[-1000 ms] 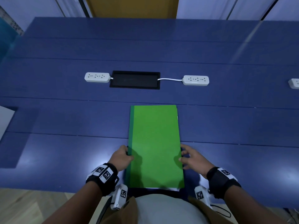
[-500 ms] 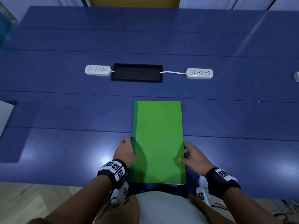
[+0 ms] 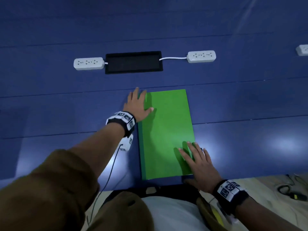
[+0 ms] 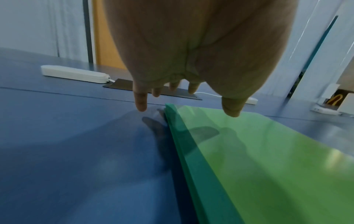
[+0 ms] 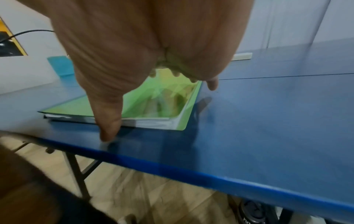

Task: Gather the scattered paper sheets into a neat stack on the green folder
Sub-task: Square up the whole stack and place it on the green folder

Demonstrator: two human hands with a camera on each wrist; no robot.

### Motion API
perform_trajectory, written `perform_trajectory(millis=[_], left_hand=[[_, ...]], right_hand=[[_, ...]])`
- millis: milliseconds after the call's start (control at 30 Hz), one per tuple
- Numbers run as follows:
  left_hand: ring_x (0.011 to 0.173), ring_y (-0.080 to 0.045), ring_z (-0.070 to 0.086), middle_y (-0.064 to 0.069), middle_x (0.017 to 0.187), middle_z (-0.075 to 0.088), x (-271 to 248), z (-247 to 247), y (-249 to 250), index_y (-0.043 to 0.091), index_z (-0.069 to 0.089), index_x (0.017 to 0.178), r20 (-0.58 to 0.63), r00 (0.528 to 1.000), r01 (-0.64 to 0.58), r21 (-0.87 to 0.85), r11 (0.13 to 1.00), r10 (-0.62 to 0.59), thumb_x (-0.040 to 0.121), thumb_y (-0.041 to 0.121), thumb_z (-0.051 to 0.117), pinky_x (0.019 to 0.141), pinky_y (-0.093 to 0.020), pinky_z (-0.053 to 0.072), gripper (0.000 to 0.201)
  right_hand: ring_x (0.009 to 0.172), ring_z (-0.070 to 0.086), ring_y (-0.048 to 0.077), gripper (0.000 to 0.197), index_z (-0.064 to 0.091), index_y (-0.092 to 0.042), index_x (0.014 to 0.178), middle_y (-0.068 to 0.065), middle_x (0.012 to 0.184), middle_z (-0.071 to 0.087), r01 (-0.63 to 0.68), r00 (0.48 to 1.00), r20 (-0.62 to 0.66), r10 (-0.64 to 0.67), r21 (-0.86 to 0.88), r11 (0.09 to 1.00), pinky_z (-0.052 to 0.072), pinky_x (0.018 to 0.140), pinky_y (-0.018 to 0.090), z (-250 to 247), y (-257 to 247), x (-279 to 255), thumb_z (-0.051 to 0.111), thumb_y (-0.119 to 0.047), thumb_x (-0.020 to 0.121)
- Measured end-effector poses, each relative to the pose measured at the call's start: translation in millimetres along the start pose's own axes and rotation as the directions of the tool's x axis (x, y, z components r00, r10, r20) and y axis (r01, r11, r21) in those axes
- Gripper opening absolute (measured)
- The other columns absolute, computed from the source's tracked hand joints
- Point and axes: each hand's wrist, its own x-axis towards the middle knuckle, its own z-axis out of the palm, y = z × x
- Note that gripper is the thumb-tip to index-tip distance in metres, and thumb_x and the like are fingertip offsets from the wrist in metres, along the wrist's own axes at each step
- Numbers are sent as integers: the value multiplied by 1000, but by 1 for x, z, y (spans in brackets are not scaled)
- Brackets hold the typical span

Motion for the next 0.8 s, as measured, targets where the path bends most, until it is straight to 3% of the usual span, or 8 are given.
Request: perform_trajectory(millis=[67, 167, 333, 400, 533, 633, 700, 800], left_hand=[[157, -43, 8, -4, 173, -3, 21, -2, 1, 27, 6, 164, 75, 997, -10, 48, 999, 7, 94, 69, 52, 120, -68, 24, 94], [149, -48, 21, -9, 168, 17, 37, -1, 7, 20, 17, 163, 98, 995, -19, 128, 992, 6, 94, 72, 47, 119, -63, 30, 91], [143, -51, 24, -10, 159, 26, 43, -3, 15, 15, 26, 159, 104, 995, -13, 112, 994, 1, 97, 62, 49, 116, -57, 33, 81], [146, -51, 23, -11, 163, 25, 45, -9, 12, 17, 24, 161, 129, 992, -21, 108, 994, 6, 98, 63, 48, 119, -58, 31, 82], [151, -49, 22, -12, 170, 12, 27, -16, 0, 27, 11, 165, 109, 988, 122, -131, 984, -108, 95, 66, 55, 123, -57, 24, 91], [142, -45, 41, -20, 160, 23, -17, -12, -11, 16, 17, 158, 106, 936, 350, -382, 855, -336, 90, 52, 72, 118, -47, 36, 94], [134, -40, 49, -18, 154, 36, -45, -4, -17, 12, 16, 154, 246, 889, 458, -494, 739, -387, 88, 42, 79, 113, -46, 42, 95], [124, -36, 54, -13, 151, 41, -70, 11, -13, 15, 20, 149, 475, 783, 621, -626, 471, -401, 90, 36, 79, 101, -52, 53, 86]], right_hand=[[161, 7, 39, 136, -15, -41, 163, 4, 175, -1, -16, 1000, -21, 17, 62, 998, 29, 125, 59, -2, 0, 6, 82, -67, 72], [161, 5, 40, 119, -2, -39, 165, -1, 175, -1, -4, 999, 35, 3, 48, 999, 39, 121, 55, -9, 0, 13, 79, -61, 80], [146, 40, 51, 115, 26, -33, 161, 8, 165, 34, 61, 998, 20, -60, -45, 997, 59, 95, 57, -6, 0, 10, 81, -71, 68], [144, 44, 51, 114, 31, -32, 160, 9, 163, 36, 62, 998, -4, -62, -16, 998, 61, 92, 57, -2, 0, 9, 81, -73, 65], [158, 22, 36, 121, 17, -37, 165, 8, 172, 15, -21, 999, -43, 27, 143, 989, 40, 121, 51, -6, 7, 11, 80, -73, 68], [143, 36, 17, 123, 24, -31, 164, 0, 158, 30, -184, 970, -45, 240, 514, 838, 37, 120, 34, -26, 22, 24, 83, -75, 65], [130, 46, 14, 110, 34, -25, 159, -4, 144, 43, -284, 927, 2, 374, 653, 702, 43, 108, 31, -38, 37, 40, 85, -67, 72], [118, 63, 18, 86, 54, -20, 142, 2, 135, 63, -379, 902, 152, 405, 729, 570, 54, 98, 35, -55, 48, 67, 86, -60, 73]])
